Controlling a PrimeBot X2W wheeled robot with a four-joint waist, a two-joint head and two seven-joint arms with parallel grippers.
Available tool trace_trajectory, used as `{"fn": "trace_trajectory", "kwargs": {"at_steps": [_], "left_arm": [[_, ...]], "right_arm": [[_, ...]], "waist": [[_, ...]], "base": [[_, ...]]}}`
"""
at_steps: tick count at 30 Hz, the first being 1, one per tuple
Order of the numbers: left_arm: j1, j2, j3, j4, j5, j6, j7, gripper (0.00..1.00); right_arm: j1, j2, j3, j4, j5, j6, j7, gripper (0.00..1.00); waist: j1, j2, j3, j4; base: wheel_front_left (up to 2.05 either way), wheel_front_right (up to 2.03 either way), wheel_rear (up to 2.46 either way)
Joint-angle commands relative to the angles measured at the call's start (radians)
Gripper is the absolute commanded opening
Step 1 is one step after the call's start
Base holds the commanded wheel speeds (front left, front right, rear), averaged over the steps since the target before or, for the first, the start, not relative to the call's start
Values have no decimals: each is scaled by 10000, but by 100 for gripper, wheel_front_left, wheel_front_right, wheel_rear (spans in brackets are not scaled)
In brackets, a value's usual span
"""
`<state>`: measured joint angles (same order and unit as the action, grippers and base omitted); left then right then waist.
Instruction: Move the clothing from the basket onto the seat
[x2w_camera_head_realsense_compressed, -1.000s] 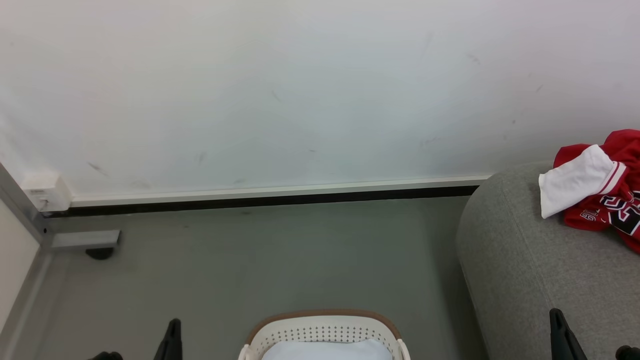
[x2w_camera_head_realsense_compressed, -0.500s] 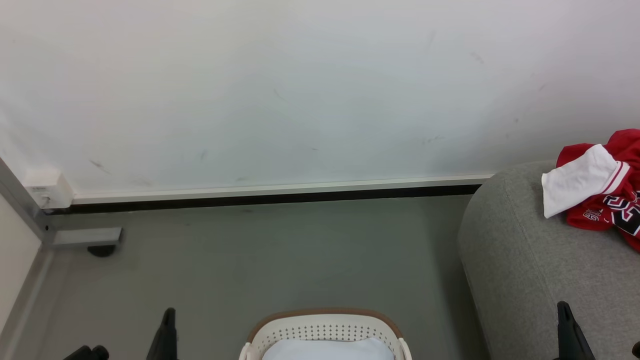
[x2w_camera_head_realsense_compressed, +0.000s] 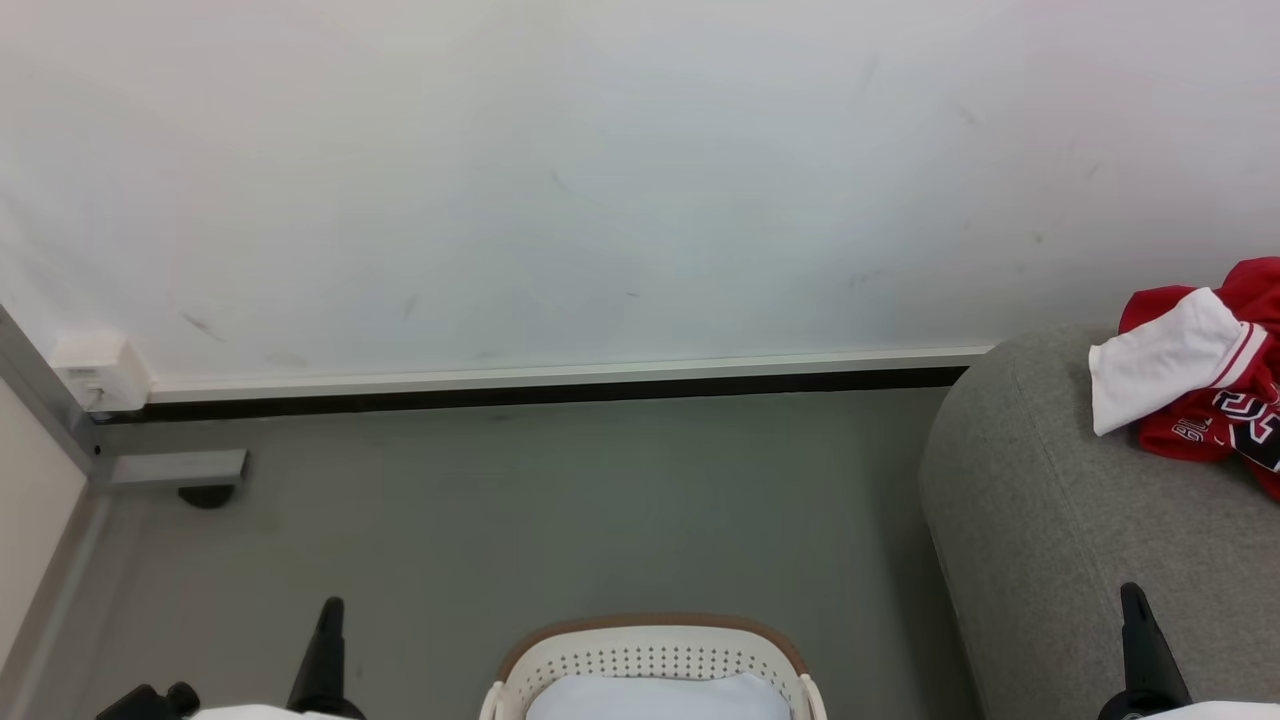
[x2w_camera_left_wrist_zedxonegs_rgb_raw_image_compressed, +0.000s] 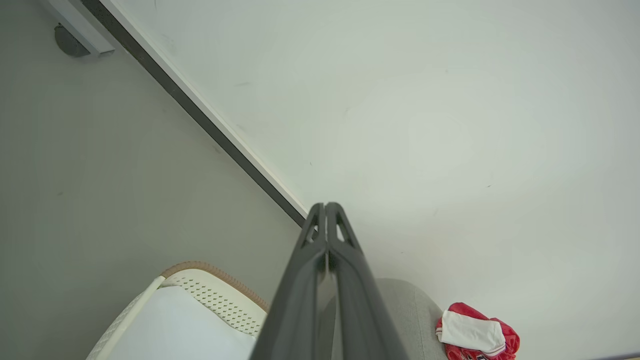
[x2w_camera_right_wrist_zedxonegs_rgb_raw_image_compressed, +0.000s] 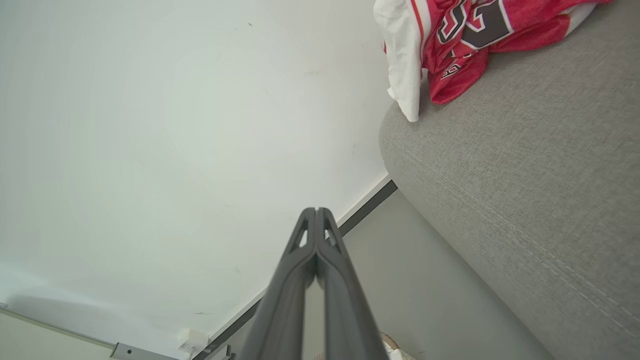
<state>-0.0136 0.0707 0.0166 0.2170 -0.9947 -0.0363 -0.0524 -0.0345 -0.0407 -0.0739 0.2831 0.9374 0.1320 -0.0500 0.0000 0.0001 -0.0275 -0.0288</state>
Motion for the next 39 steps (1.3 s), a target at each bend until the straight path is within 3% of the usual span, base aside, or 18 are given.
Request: {"fn": "trace_trajectory", "kwargs": {"at_steps": [1,39], "left_arm": [[-222,6,89,-144,-369,-64,97,0],[-710,-116,661,-264,-3942,-261,1072,0]], "right_arm": [[-231,-115,-64,-155,379,-10,82,0],[-716,-163,-238,-226,4316,-18,1019,0]], "waist": [[0,-1,7,8],[0,-1,139,156]], "base": [[0,0,0],[0,0,0]]}}
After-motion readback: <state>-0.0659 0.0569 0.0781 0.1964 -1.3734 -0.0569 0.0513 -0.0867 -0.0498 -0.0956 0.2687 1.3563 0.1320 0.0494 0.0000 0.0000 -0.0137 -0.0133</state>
